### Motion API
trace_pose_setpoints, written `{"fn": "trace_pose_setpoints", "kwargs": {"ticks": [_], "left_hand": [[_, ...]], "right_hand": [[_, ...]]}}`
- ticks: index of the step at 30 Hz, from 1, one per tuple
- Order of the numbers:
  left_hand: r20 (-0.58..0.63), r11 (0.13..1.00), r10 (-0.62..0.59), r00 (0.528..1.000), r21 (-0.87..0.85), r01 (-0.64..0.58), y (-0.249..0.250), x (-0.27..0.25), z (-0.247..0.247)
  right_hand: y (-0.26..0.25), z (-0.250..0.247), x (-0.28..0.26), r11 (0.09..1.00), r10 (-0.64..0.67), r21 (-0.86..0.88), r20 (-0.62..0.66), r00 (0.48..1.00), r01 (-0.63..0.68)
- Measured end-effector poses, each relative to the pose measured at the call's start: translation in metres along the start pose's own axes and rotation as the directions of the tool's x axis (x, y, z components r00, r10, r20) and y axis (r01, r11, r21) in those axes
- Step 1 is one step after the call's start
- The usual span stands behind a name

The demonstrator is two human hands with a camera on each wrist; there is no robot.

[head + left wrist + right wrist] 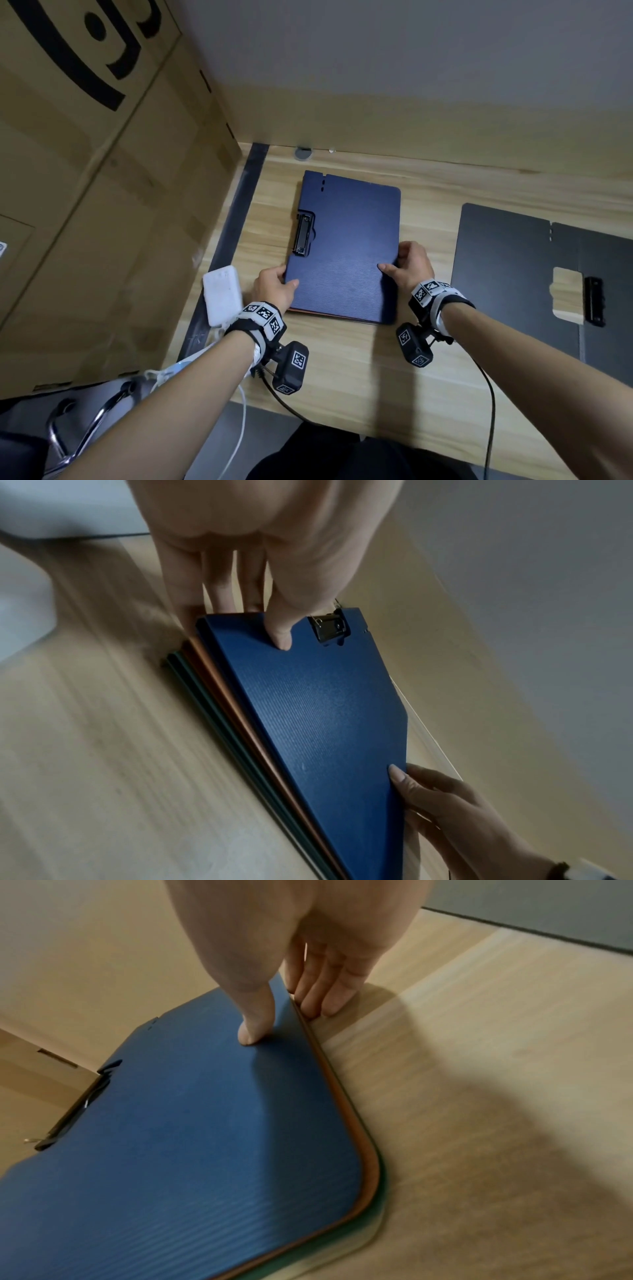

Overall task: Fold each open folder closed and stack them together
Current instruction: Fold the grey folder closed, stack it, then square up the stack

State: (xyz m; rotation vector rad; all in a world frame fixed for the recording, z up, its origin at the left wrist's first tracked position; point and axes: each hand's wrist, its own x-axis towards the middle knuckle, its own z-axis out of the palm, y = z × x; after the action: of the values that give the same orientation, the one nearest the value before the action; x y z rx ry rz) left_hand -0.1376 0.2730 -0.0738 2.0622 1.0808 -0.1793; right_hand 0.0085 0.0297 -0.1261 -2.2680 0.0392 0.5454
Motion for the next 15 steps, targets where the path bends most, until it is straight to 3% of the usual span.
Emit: {"fn": "trace_pose_setpoints", "kwargs": {"ticks": [5, 10, 15], "left_hand": [[-0.005, 0.999, 0.008, 1.000, 0.051, -0.008, 0.020, -0.008, 0.007], [-0.104, 0.981, 0.194, 0.976, 0.045, -0.190, 0.064, -0.031, 0.040], [0.169, 0.956, 0.295, 0.940, -0.054, -0.290, 0.110, -0.066, 0.103]], "right_hand": [[0.006, -0.015, 0.000, 0.997, 0.015, 0.070, 0.063, 0.998, -0.020], [0.041, -0.061, -0.018, 0.997, -0.006, 0.079, -0.012, 1.000, 0.007], [0.109, -0.143, -0.045, 0.997, 0.050, -0.043, -0.151, 0.987, -0.057]]}}
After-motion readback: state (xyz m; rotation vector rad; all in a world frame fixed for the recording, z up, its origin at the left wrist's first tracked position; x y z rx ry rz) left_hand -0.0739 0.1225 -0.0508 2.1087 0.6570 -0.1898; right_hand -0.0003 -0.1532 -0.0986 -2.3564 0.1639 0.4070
